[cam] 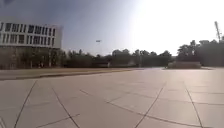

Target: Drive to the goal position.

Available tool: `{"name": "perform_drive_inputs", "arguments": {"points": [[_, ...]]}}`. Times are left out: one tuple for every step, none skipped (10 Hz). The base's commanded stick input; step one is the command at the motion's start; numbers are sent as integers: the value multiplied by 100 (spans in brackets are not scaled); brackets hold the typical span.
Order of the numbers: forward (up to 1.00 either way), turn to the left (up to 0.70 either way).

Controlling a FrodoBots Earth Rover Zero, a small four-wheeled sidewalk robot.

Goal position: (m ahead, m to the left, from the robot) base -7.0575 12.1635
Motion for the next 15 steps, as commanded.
{"name": "perform_drive_inputs", "arguments": {"points": [[6,-5],[7,-5],[6,-5],[7,-5],[6,-5],[6,-5],[6,-5],[6,-5],[7,-5],[6,-5],[6,-5],[6,-5],[7,-5],[7,-5],[7,-5]]}}
